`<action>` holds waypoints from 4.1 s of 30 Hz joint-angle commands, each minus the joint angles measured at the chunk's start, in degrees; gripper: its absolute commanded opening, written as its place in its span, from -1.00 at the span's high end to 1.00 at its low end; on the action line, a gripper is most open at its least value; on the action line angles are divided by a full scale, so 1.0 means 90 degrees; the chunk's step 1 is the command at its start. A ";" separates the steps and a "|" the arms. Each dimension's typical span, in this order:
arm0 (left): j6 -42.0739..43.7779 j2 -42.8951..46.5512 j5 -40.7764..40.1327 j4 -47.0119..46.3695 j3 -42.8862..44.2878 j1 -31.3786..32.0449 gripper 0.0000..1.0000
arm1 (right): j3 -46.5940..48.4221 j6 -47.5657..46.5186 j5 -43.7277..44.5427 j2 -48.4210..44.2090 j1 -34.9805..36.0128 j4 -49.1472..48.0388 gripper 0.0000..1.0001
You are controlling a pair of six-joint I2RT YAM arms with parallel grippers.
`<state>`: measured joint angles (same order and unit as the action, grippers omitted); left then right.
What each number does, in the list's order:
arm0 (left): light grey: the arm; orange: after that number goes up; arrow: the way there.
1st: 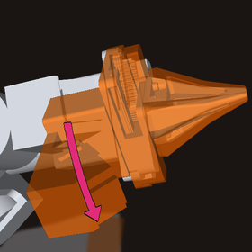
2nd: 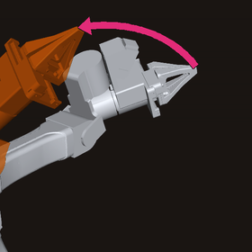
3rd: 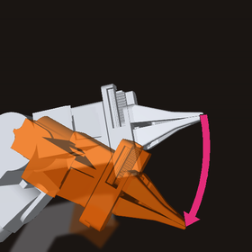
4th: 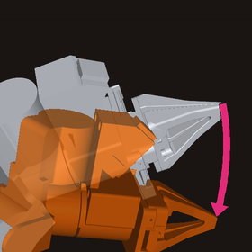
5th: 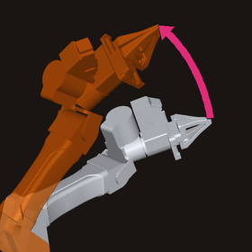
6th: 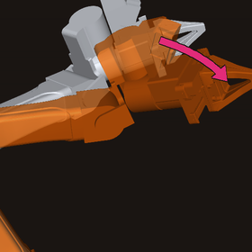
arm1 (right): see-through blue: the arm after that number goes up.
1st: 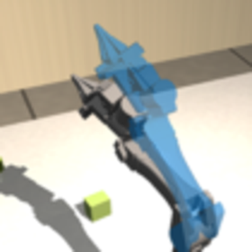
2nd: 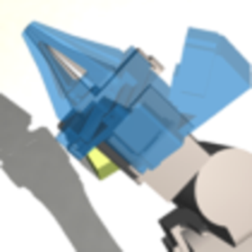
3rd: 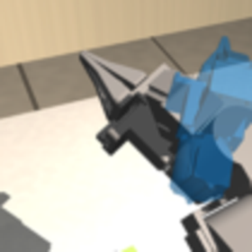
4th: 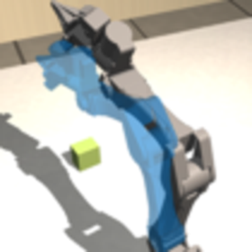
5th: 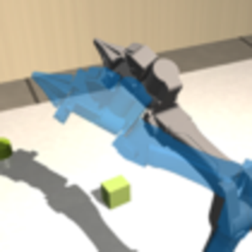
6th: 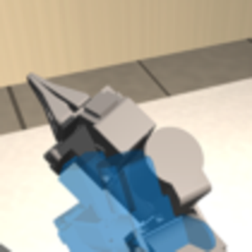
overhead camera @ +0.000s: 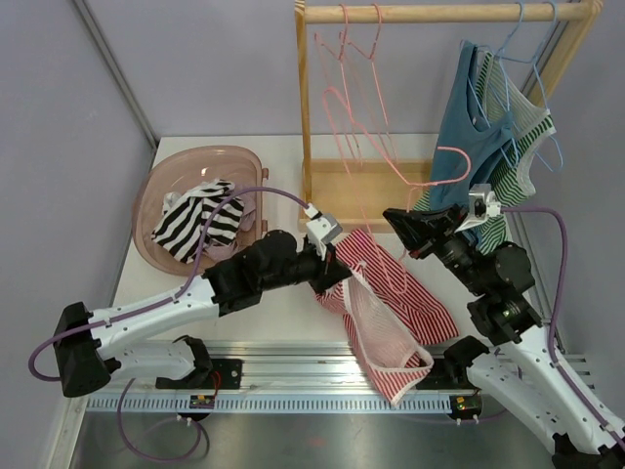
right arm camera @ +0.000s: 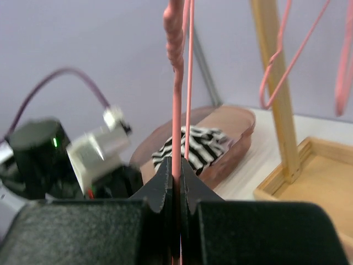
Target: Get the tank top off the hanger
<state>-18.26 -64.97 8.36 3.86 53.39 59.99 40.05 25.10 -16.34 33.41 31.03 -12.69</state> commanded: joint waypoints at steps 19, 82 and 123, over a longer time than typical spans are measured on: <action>-0.1320 0.0685 -0.3878 0.2675 0.0064 -0.0064 -0.52 | 0.6182 -0.2426 0.4598 0.3044 0.0039 0.5854 1.00; -0.0402 -0.4849 -0.2335 0.1416 0.2525 0.1928 -0.98 | 0.5930 -0.1715 0.0507 0.1162 -0.0996 0.6448 -0.99; -0.0188 0.0217 -0.5246 0.5020 0.2943 -0.1399 1.00 | 0.5472 -0.1667 0.0887 0.0604 -0.0996 0.6000 -0.99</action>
<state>-23.66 -65.73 -36.14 47.55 73.71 52.10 88.49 9.10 -12.49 37.01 22.33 43.97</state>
